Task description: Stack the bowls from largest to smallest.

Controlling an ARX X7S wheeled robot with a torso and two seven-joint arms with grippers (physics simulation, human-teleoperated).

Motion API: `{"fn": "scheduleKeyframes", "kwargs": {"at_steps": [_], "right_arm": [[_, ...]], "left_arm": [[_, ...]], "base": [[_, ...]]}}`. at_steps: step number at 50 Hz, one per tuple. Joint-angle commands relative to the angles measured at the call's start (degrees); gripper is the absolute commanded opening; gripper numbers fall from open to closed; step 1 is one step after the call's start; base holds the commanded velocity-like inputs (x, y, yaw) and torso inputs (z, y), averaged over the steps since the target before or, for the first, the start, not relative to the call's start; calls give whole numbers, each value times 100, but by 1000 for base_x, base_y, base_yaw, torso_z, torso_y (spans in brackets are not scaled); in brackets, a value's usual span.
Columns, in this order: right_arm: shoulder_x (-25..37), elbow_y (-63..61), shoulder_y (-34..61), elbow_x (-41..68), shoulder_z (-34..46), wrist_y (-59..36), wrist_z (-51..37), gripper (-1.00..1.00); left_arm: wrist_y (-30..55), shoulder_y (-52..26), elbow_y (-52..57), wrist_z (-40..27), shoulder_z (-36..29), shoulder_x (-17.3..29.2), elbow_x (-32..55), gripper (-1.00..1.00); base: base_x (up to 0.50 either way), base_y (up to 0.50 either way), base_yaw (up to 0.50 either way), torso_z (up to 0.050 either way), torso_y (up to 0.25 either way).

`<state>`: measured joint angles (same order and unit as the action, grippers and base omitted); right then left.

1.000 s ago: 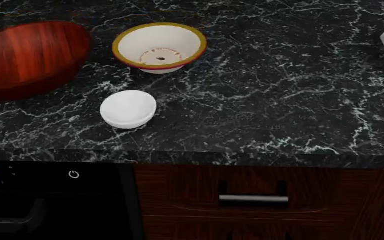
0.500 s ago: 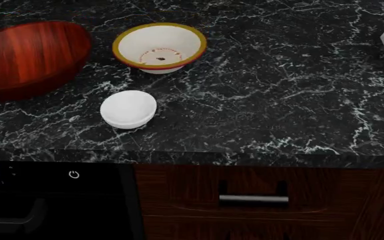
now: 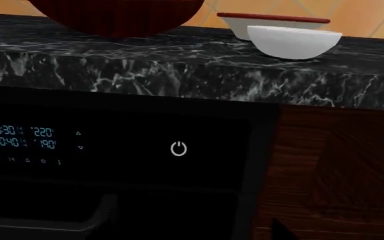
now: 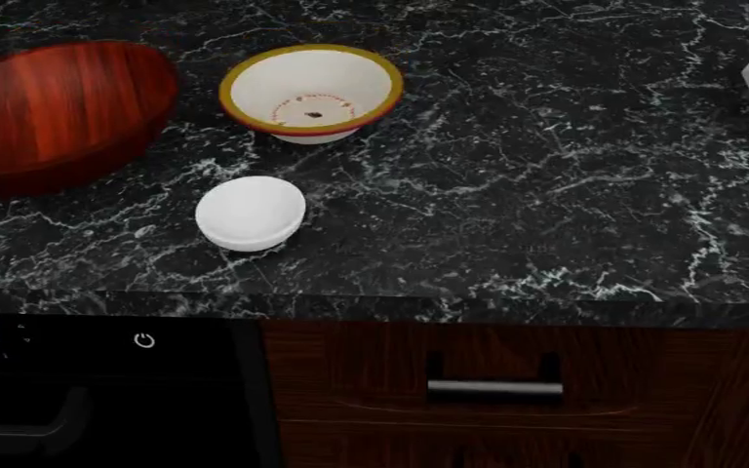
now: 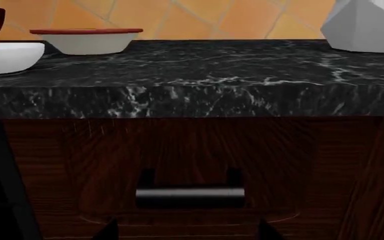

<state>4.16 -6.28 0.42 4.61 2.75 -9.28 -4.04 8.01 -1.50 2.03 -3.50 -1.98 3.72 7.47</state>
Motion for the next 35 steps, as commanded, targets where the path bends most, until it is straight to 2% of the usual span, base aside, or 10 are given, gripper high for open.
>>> {"fn": "scheduleKeyframes", "kwargs": {"at_steps": [1, 3, 8, 13, 18, 27, 31, 35], "right_arm": [[310, -2246, 43, 192, -322, -2106, -67, 100], [470, -2961, 27, 214, -327, -2707, -70, 100], [694, -3920, 215, 604, -782, -3751, -21, 100], [921, -4644, 332, 862, -1028, -4566, 55, 100], [920, -5301, 616, 1369, -1813, -5438, 159, 100], [1033, -5323, 654, 1472, -1953, -5571, -84, 100], [1091, -5330, 647, 1518, -1991, -5486, -167, 100], [1199, -5355, 634, 1592, -2063, -5456, -263, 100]], "left_arm": [[2032, -9, 1935, -143, 172, 346, 115, 100], [3225, -144, 3045, -215, 420, 493, 470, 100], [4517, -348, 4265, -301, 722, 845, 755, 100], [4976, -494, 4629, -170, 1323, 1047, 1068, 100], [5371, -596, 4838, -102, 1778, 1160, 1305, 100], [6124, -828, 5295, -131, 2284, 1218, 1653, 100], [6203, -898, 5316, -174, 2281, 1202, 1694, 100], [6048, -782, 5233, -204, 2072, 1211, 1627, 100]], "base": [[0, 0, 0, 0, 0], [0, 0, 0, 0, 0], [0, 0, 0, 0, 0], [0, 0, 0, 0, 0], [0, 0, 0, 0, 0], [0, 0, 0, 0, 0], [0, 0, 0, 0, 0], [291, 421, 0, 0, 0]]}}
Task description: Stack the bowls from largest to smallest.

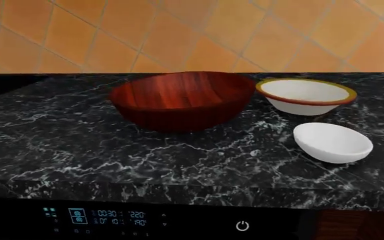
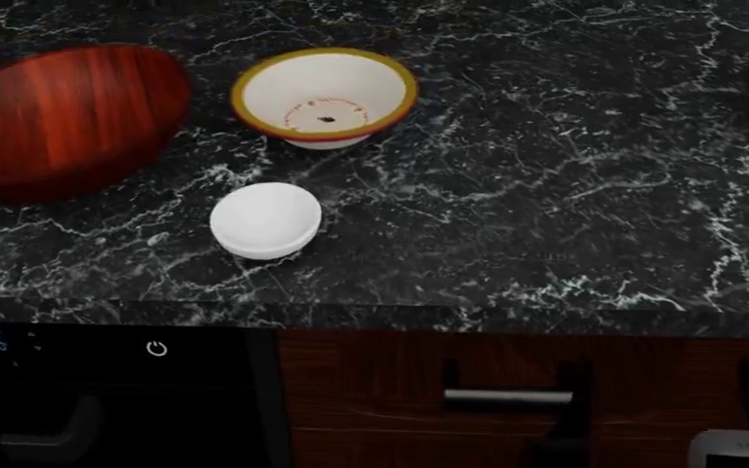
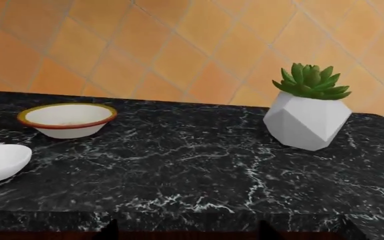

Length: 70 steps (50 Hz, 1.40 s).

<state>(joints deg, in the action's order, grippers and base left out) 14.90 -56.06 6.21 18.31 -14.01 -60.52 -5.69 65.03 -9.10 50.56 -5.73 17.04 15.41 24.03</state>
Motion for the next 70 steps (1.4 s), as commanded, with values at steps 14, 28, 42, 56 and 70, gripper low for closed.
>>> {"fn": "scheduleKeyframes", "kwargs": {"at_steps": [14, 28, 42, 56, 70], "right_arm": [[1332, -380, -181, 2253, -453, 180, -1811, 100], [1490, -168, -290, 2064, -12, 478, -1916, 100], [1522, -102, -480, 1802, 114, 976, -1898, 100], [1600, -186, -443, 2190, -37, 826, -2036, 100], [1706, -101, -458, 2187, 126, 816, -2149, 100]], "left_arm": [[458, -66, 355, -13, 552, 47, 89, 100], [681, -138, 461, -65, 726, 87, 229, 100], [766, -152, 446, -100, 807, 121, 333, 100], [809, -143, 495, -117, 1005, 203, 442, 100], [538, -19, 361, 4, 1059, 207, 537, 100]], "base": [[338, 473, 0, 0, 0], [362, 468, 0, 0, 0], [402, 114, 0, 0, 0], [425, -6, 0, 0, 2], [0, 0, 0, 48, 0]]}}
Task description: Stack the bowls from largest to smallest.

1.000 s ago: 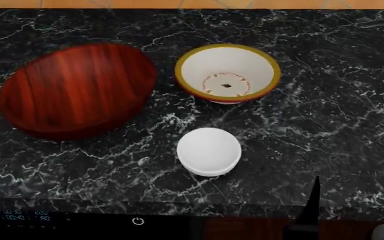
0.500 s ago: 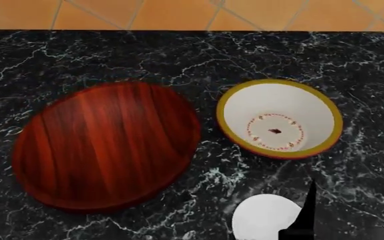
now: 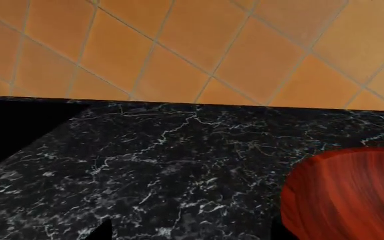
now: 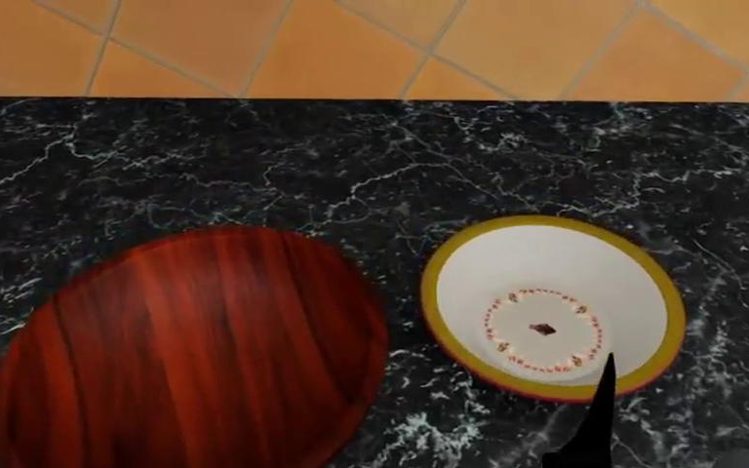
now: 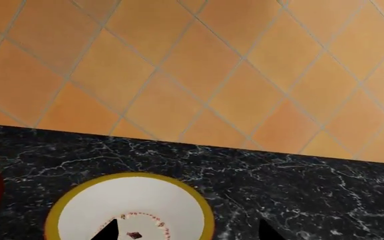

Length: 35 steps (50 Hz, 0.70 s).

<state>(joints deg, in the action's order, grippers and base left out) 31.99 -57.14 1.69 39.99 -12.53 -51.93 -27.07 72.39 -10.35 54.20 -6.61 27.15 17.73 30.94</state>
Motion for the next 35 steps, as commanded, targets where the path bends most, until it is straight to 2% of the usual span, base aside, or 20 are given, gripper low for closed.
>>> {"fn": "scheduleKeyframes", "kwargs": {"at_steps": [1, 15, 18, 20, 23, 24, 25, 28, 31, 35], "right_arm": [[-2, 19, -1, 19, 6, -53, -20, 100], [58, 41, 31, 217, 60, -199, -150, 100], [27, 99, 122, 552, 5, -365, -161, 100], [-52, 238, 534, 872, -54, -761, -452, 100], [94, 375, 1155, 1197, 101, -1312, -639, 100], [-27, 569, 1472, 1728, -96, -1700, -876, 100], [87, 650, 1828, 1878, 63, -2027, -962, 100], [107, 905, 2407, 2506, -85, -2546, -1253, 100], [-1, 1660, 3028, 3421, -241, -3273, -1806, 100], [236, 2228, 3698, 3515, 183, -3606, -1837, 100]], "left_arm": [[-201, 109, 2, 91, 41, -16, -150, 100], [-300, 155, -39, 70, -56, 21, -119, 100], [-26, 17, -73, 15, 110, -61, 17, 100], [152, -83, 8, 62, 361, -154, 219, 100], [175, -37, 102, -69, 104, -21, 112, 100], [196, -12, 156, -73, 75, 0, 127, 100], [267, -37, 196, -40, 162, -15, 209, 100], [110, 84, 127, -109, -12, 156, 32, 100], [69, 148, 131, -29, 71, 155, 104, 100], [-33, 208, 43, -57, -14, 160, 52, 100]], "base": [[0, 0, 0, 50, 0], [0, 0, 0, 50, 0], [0, 0, 0, 44, 0], [0, 0, 0, 0, 0], [0, 0, 0, 0, 0], [0, 0, 0, 0, 0], [0, 0, 0, 0, 0], [0, 0, 0, 0, 0], [0, 0, 0, 0, 0], [0, 0, 0, 0, 0]]}}
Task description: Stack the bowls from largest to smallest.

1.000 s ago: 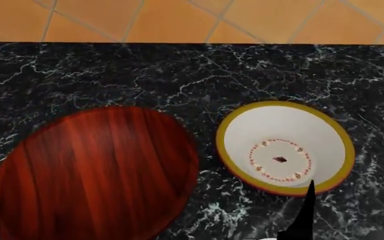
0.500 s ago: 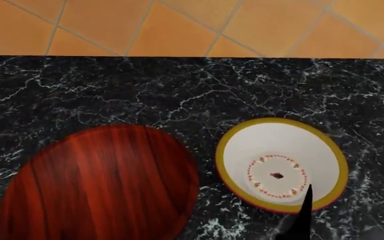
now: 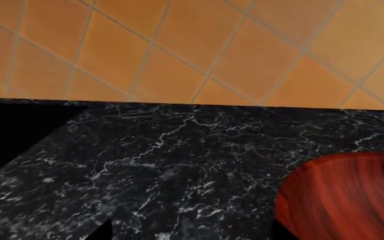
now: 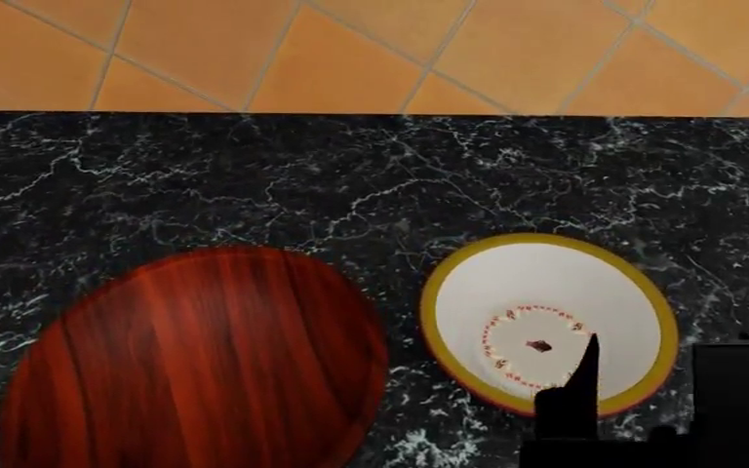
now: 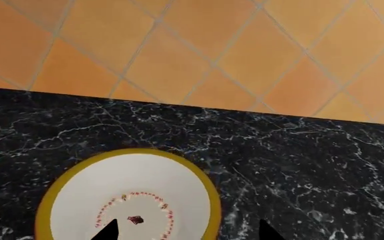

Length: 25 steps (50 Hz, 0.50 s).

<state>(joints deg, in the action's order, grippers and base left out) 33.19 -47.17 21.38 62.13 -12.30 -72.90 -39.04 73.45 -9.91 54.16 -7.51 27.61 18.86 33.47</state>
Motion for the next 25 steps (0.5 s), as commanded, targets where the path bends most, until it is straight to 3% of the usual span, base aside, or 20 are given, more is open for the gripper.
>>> {"fn": "scheduleKeyframes", "kwargs": {"at_steps": [1, 9, 25], "right_arm": [[165, 1455, 1910, 1383, 260, -1567, -589, 100], [525, 2626, 2766, 951, 1162, -1420, -147, 100], [197, 4723, 3720, 241, 2031, -858, 617, 100]], "left_arm": [[-82, 132, 66, 27, -5, 28, -158, 100], [-158, 169, -28, 26, 46, 38, -140, 100], [-343, 231, -243, -15, -8, 21, -173, 100]], "base": [[0, 0, 0, 0, 0], [0, 0, 0, 0, 0], [0, 0, 0, 0, 0]]}}
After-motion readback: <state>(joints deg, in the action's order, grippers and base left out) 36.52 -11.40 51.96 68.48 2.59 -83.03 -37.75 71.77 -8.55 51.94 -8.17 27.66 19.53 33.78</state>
